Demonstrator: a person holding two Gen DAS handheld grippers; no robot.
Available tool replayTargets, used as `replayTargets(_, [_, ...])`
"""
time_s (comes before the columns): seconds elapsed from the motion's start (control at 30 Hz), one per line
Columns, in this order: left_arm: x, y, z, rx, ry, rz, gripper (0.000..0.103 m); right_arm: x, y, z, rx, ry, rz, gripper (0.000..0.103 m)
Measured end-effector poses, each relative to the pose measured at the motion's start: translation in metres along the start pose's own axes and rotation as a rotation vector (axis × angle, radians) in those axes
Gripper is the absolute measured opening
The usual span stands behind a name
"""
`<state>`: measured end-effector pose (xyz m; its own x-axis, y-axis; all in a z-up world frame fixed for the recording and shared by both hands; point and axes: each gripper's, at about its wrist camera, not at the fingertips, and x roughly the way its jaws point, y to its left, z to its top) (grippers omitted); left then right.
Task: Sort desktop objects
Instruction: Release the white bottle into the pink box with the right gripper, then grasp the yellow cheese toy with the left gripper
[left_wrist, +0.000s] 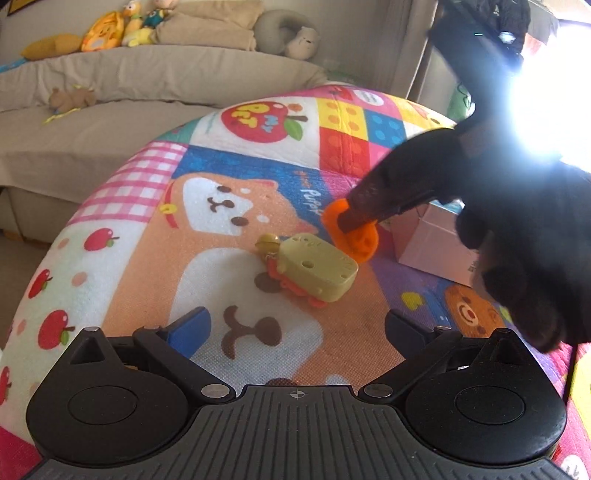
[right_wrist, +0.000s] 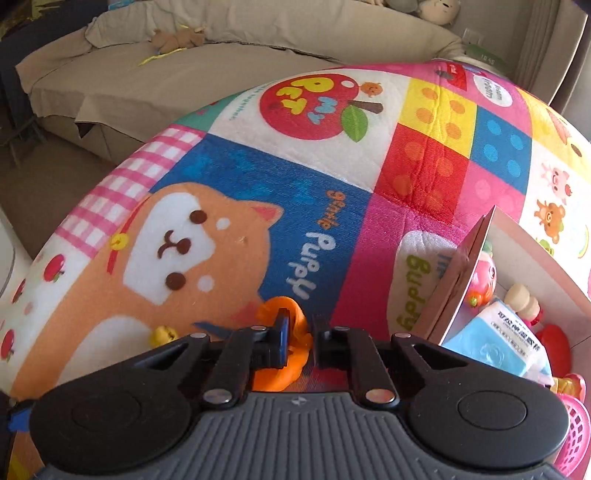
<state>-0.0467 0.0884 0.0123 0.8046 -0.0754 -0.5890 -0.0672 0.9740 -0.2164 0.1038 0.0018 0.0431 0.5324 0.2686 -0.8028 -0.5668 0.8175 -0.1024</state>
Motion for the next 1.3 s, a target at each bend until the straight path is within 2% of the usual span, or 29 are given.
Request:
replayTargets(0.17, [0.002,0.001,0.001,0.002,0.007,0.003,0.103,-0.046,-0.012,-0.044,0.016,-0.021,0.07,0.011])
replayTargets(0.33, [0.002,0.0,0.001,0.009,0.012,0.009,0.103,-0.066,-0.051,-0.092,0.054,0.023,0.1,0.012])
replayTargets(0.4, [0.003,-0.001,0.001,0.013,0.013,0.013,0.103,-0.069,-0.069,-0.107,0.088,0.033,0.07,0.023])
replayTargets(0.43, [0.002,-0.001,0.001,0.016,0.012,0.015,0.103,-0.07,-0.078,-0.113,0.109,0.028,0.048,0.037])
replayTargets(0.47, [0.002,-0.002,0.001,0.018,0.012,0.016,0.103,-0.072,-0.086,-0.118,0.13,0.018,0.029,0.045])
replayTargets(0.7, [0.005,-0.006,0.001,0.045,0.02,0.025,0.103,-0.075,-0.133,-0.131,0.262,-0.072,-0.028,0.045])
replayTargets(0.83, [0.007,-0.008,0.003,0.074,0.035,0.01,0.103,-0.071,-0.15,-0.14,0.311,-0.102,-0.181,0.046])
replayTargets(0.9, [0.009,-0.011,0.006,0.097,0.036,0.004,0.103,-0.078,-0.158,-0.15,0.359,-0.11,-0.131,0.048])
replayTargets(0.97, [0.013,-0.016,0.011,0.139,0.015,0.016,0.103,-0.089,-0.158,-0.165,0.383,-0.143,-0.103,0.065])
replayTargets(1.07, [0.022,-0.025,0.024,0.197,-0.025,0.012,0.103,-0.105,-0.144,-0.185,0.376,-0.195,-0.113,0.081])
replayTargets(1.2, [0.036,-0.038,0.039,0.248,-0.053,-0.049,0.103,-0.115,-0.133,-0.21,0.406,-0.23,-0.079,0.089])
replayTargets(1.3, [0.047,-0.044,0.043,0.277,-0.044,-0.072,0.103,-0.11,-0.13,-0.223,0.447,-0.228,-0.069,0.093])
